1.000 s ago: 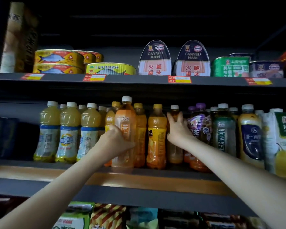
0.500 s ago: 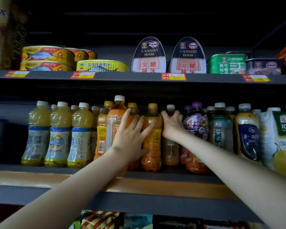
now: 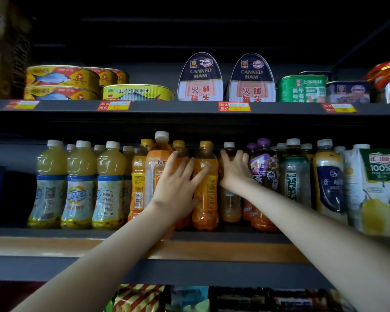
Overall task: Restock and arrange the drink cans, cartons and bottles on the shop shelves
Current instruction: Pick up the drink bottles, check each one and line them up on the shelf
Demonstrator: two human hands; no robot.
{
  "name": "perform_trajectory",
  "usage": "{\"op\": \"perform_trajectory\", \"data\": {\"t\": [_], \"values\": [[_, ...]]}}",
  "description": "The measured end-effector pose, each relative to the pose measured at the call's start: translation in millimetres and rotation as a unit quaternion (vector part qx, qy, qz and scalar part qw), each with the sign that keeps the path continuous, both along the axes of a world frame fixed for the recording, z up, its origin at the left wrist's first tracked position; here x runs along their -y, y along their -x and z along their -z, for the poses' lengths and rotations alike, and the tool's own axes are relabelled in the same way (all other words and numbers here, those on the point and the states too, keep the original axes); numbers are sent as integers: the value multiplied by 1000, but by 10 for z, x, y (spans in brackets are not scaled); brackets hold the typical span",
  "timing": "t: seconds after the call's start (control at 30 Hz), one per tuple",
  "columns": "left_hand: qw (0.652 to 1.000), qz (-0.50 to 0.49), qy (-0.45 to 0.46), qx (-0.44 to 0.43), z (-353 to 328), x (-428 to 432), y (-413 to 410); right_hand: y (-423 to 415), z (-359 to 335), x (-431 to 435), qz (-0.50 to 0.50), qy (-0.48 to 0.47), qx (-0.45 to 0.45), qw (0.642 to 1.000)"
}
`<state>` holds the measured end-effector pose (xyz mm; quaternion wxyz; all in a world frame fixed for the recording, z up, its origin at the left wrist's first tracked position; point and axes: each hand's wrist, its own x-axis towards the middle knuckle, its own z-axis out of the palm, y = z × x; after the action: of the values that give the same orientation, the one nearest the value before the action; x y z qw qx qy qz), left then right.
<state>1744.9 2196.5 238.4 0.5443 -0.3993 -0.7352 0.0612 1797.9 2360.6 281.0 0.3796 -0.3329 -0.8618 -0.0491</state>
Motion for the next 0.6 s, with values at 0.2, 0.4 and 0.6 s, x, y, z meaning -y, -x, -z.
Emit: {"op": "perform_trajectory", "data": {"t": [0.2, 0.4, 0.6], "values": [[1000, 11, -9, 9, -14, 15, -15, 6, -31, 66, 1, 0, 50, 999], [1000, 8, 20, -5, -4, -3, 22, 56, -8, 62, 13, -5, 61, 998], [1000, -4, 16, -8, 11, -11, 7, -103, -44, 172, -39, -33, -13, 999]]}}
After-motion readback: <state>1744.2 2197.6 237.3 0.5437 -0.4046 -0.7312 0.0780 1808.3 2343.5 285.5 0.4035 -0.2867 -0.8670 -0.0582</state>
